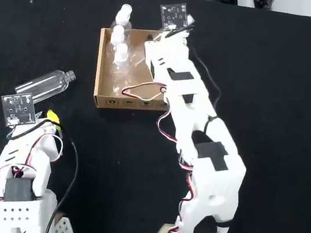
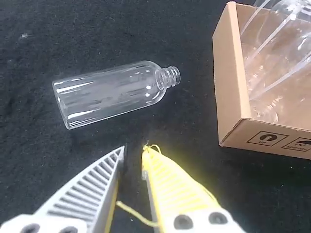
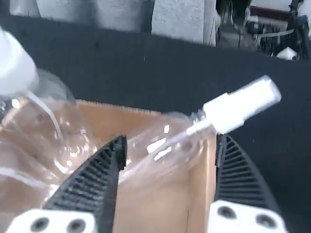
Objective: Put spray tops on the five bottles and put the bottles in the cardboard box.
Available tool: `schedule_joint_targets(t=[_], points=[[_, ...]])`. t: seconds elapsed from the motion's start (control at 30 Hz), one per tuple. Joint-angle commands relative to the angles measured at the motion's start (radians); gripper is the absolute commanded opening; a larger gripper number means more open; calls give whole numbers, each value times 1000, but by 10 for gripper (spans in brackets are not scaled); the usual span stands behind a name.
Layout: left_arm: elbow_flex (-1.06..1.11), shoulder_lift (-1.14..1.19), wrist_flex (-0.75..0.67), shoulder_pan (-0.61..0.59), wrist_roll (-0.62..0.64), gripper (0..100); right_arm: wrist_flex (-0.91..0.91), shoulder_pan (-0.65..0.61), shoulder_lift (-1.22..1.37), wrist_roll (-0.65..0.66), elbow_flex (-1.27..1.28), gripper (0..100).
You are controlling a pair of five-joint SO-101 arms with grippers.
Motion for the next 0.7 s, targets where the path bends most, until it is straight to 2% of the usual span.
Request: schedule_joint_targets(t=[0.0, 0.37, 0.67], points=[[-12, -8, -8, -8, -9, 51, 54, 43, -15, -51, -51, 244], [-12, -8, -8, -8, -9, 51, 318, 37, -15, -256, -222, 244], [-10, -8, -8, -8, -9, 51, 404, -9, -12, -417, -305, 244]])
